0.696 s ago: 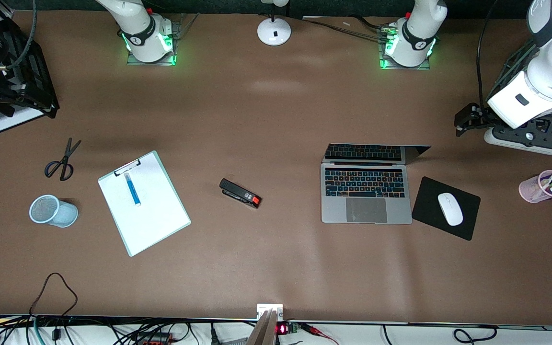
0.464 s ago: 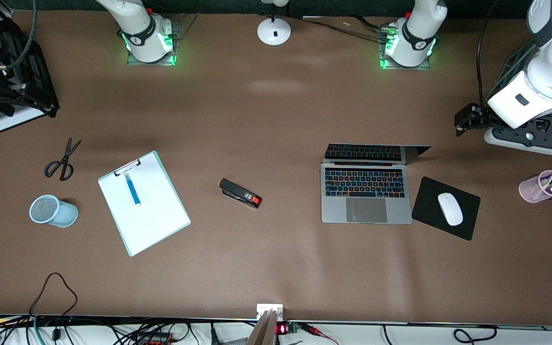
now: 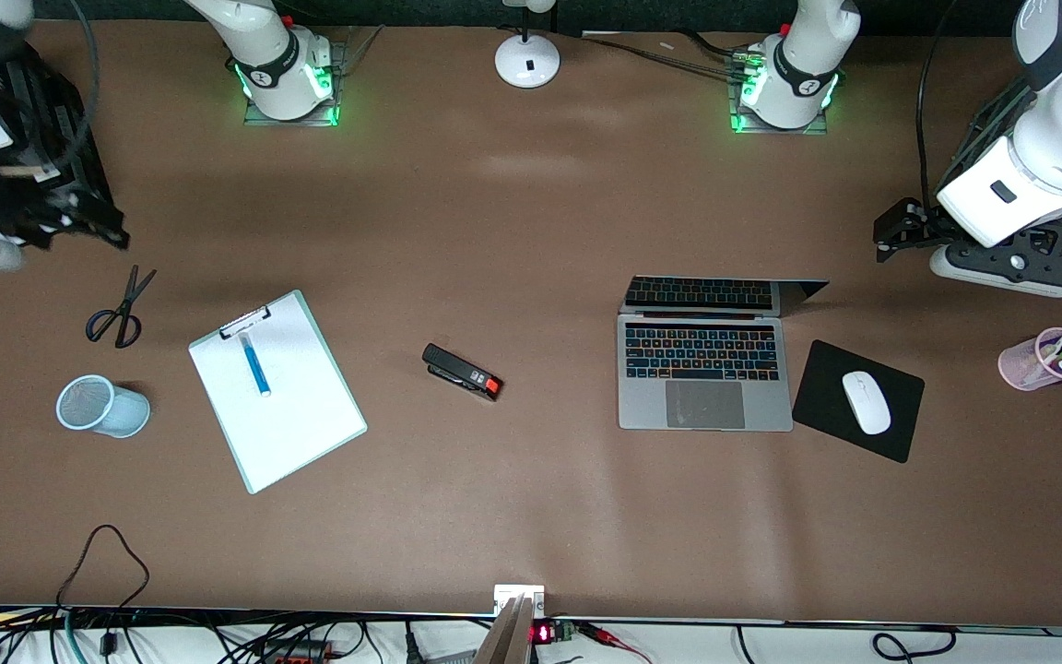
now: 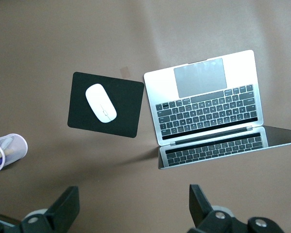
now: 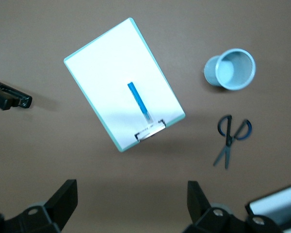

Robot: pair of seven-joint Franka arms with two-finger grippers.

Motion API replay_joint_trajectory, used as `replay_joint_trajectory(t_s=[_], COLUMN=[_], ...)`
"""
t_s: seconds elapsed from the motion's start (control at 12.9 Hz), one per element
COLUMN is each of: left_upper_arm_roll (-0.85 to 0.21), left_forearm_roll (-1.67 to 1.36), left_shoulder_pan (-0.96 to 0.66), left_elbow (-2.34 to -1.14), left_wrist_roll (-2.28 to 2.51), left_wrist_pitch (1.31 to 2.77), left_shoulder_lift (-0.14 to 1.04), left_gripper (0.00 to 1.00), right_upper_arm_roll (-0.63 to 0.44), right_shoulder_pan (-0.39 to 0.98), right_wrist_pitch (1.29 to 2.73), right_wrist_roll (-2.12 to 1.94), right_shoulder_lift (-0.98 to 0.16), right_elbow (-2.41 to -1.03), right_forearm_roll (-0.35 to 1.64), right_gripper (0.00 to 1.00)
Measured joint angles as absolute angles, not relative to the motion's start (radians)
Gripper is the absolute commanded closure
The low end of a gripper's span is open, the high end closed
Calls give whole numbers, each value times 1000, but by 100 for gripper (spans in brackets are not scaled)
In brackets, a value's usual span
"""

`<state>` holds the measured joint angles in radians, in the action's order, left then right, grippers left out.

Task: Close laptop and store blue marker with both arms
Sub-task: 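Reach the right gripper down to the blue marker on the clipboard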

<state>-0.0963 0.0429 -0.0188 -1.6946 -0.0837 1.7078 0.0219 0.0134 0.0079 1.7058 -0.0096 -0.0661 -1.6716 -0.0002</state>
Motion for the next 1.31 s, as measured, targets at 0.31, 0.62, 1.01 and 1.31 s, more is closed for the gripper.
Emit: replay_joint_trajectory(t_s=[0.31,0.62,1.01,1.31], left_upper_arm_roll=[-94,-106,-108,-107], left_forearm_roll=[43,42,42,42], left_shoulder_pan=[-13,-17,-20,-20], left_elbow=[-1695,-1695,-1627,-1604], left_wrist_roll=[-84,-84,-86,-88], left_wrist_pitch=[1685,1648,1621,1563], left_shoulder_lift=[33,56,105,128], left_gripper=[0,0,69,100], right_upper_arm_roll=[16,16,10,10], right_shoulder_pan=[38,57,43,41], right_wrist_pitch=[1930,2114,2255,2286], right_wrist_roll=[-74,-239,-390,-416], right_shoulder_lift=[-183,-315,-455,-521], right_elbow=[-1775,-1804,-1804,-1804], right_forearm_roll=[0,0,0,0], right_gripper=[0,17,31,37])
